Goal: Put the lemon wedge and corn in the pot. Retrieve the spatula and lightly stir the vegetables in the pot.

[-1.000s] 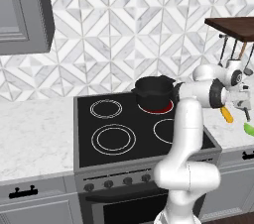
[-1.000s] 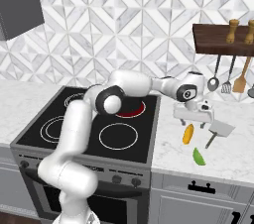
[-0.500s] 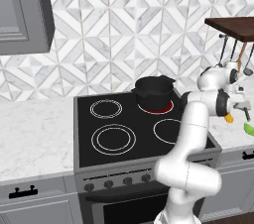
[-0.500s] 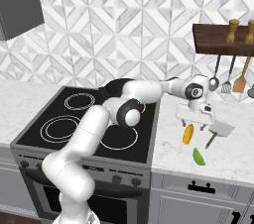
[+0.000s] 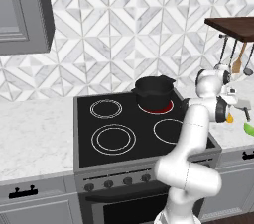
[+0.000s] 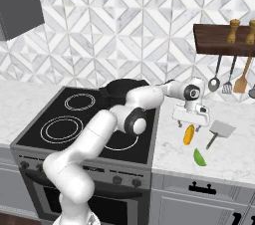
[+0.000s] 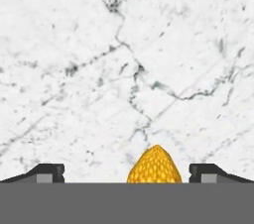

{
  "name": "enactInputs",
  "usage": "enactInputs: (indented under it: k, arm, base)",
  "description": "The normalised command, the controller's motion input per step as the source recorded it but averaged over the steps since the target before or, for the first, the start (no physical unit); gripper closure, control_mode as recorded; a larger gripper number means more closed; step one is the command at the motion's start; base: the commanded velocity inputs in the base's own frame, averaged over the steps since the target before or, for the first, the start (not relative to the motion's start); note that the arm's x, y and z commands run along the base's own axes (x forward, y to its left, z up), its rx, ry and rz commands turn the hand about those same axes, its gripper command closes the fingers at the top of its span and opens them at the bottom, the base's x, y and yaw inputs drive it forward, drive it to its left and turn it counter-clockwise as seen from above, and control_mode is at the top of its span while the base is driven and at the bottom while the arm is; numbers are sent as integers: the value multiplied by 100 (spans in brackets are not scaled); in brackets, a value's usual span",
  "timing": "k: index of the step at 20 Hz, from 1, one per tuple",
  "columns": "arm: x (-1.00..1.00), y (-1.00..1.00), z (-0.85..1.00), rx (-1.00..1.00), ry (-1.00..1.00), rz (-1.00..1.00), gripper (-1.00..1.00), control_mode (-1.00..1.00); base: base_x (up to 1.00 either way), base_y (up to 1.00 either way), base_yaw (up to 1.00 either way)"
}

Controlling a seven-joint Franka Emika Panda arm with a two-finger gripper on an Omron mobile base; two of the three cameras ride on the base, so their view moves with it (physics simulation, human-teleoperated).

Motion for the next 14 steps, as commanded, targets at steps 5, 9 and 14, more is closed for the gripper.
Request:
enactInputs:
  k: [5, 9, 14]
  arm:
    - [-4, -2, -32, 0, 0, -2, -100, -100]
    - [-27, -3, -16, 0, 0, -1, -100, -100]
    - [-60, -4, -14, 0, 0, 0, -100, -100]
  base:
    - [0, 0, 0]
    - [0, 0, 0]
    - [0, 0, 0]
